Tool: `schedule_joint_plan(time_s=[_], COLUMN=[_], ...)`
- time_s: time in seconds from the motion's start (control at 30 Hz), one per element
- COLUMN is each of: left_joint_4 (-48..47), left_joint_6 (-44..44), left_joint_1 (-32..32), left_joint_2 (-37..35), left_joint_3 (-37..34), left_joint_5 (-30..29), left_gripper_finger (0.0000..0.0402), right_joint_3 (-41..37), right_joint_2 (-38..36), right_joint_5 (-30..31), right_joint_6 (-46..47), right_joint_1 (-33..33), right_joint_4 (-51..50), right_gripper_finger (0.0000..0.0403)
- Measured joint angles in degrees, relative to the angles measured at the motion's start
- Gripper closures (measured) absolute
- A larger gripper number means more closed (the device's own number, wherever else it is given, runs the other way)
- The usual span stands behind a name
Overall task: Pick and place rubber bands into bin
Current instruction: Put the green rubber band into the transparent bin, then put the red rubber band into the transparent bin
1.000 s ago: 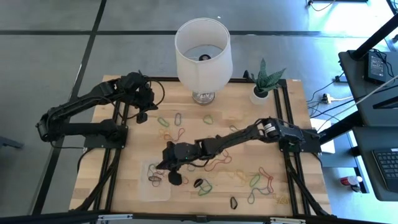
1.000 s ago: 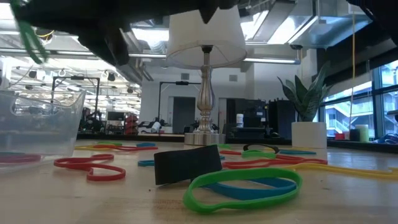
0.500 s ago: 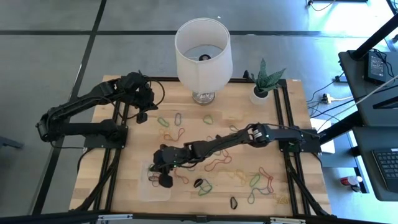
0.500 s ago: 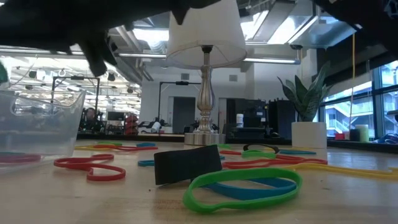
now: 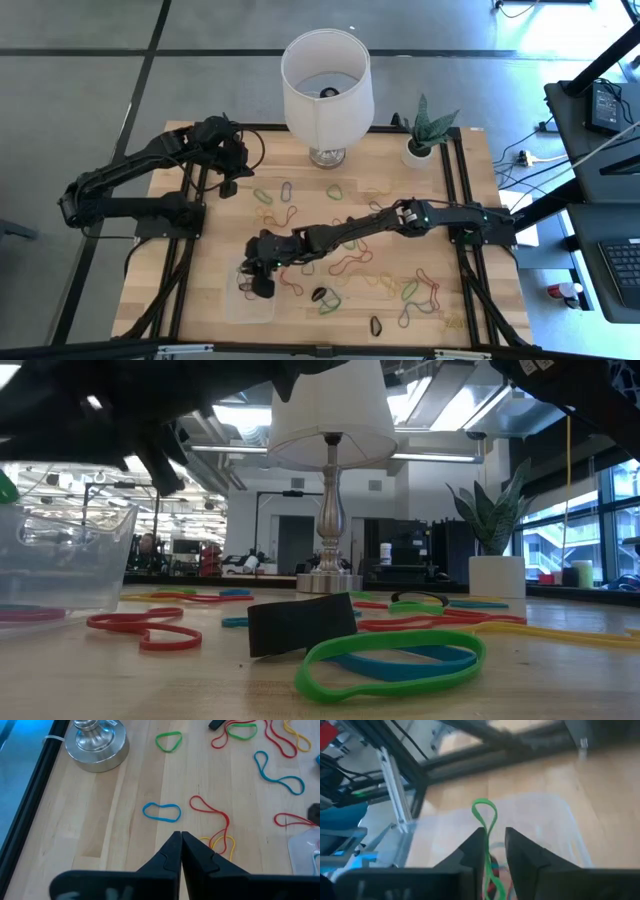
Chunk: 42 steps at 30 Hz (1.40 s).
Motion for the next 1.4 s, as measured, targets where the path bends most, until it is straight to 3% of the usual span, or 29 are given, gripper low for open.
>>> schedule_joint_plan(time_s=[0.27,0.47,0.57,0.6,0.67,0.73,0.83,1.07,1.17,1.4], left_joint_4=[0.0,0.0,0.0,0.0,0.0,0.0,0.0,0.0,0.0,-0.1], left_joint_6=[0.0,0.0,0.0,0.0,0.0,0.0,0.0,0.0,0.0,0.0], left_joint_1=[0.0,0.0,0.0,0.0,0.0,0.0,0.0,0.0,0.0,0.0], left_joint_2=[0.0,0.0,0.0,0.0,0.0,0.0,0.0,0.0,0.0,0.0], left_joint_3=[0.0,0.0,0.0,0.0,0.0,0.0,0.0,0.0,0.0,0.0], left_joint_5=[0.0,0.0,0.0,0.0,0.0,0.0,0.0,0.0,0.0,0.0], left_gripper_finger=[0.0398,0.0396,0.0394,0.0394,0.0394,0.0395,0.0397,0.0397,0.0398,0.0397], right_joint_3=[0.0,1.4,2.0,2.0,1.9,1.9,1.9,5.7,5.1,5.3], right_joint_2=[0.0,0.0,-0.3,-0.7,-0.9,-1.0,-1.7,-2.6,-5.5,-12.0], right_joint_5=[0.0,3.4,1.1,3.7,8.0,6.1,9.9,9.2,10.1,11.9], right_joint_6=[-0.4,-7.6,-13.7,-15.3,-15.1,-15.4,-13.4,-9.2,-7.5,-4.8], right_joint_1=[0.3,1.0,1.7,2.0,2.5,2.3,2.3,2.2,1.9,1.8], right_joint_4=[-3.8,-10.0,-10.0,-11.8,-12.7,-11.4,-13.2,-14.9,-19.7,-43.8], right_gripper_finger=[0.029,0.0289,0.0289,0.0289,0.0292,0.0295,0.0301,0.0317,0.0335,0.0396])
